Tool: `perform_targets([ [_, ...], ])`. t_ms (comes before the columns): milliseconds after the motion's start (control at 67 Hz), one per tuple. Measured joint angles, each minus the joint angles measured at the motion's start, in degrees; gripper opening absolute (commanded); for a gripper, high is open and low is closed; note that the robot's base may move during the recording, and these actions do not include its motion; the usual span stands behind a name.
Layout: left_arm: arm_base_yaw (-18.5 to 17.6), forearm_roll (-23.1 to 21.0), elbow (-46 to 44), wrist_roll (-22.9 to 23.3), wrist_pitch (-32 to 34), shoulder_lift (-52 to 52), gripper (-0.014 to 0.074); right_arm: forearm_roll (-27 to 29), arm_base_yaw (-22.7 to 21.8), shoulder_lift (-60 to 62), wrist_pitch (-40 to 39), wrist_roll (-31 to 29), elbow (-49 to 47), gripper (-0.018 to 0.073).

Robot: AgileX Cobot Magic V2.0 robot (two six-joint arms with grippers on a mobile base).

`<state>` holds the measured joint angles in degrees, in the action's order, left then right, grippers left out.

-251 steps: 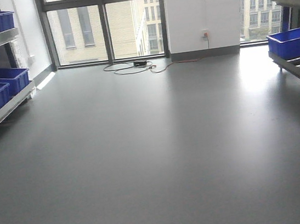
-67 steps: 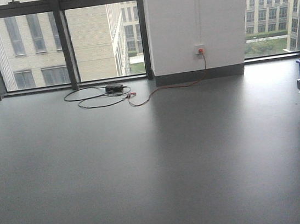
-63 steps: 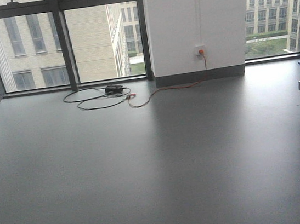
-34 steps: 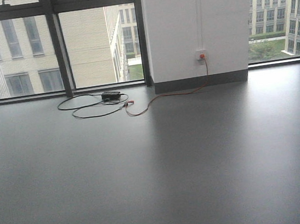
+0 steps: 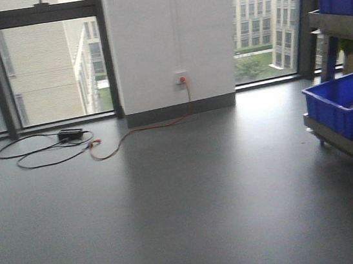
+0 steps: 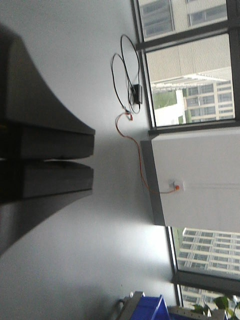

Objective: Move white bin to right shelf second layer

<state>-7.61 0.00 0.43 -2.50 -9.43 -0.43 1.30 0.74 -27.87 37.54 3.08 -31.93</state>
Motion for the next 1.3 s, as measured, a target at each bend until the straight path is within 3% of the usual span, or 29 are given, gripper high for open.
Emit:
perform_targets([
  [1298,0.0,0.0,0.0,0.0,0.0,0.0,0.0085,0.0,0.0,0.0,0.0,0.0,0.0,0.0049],
])
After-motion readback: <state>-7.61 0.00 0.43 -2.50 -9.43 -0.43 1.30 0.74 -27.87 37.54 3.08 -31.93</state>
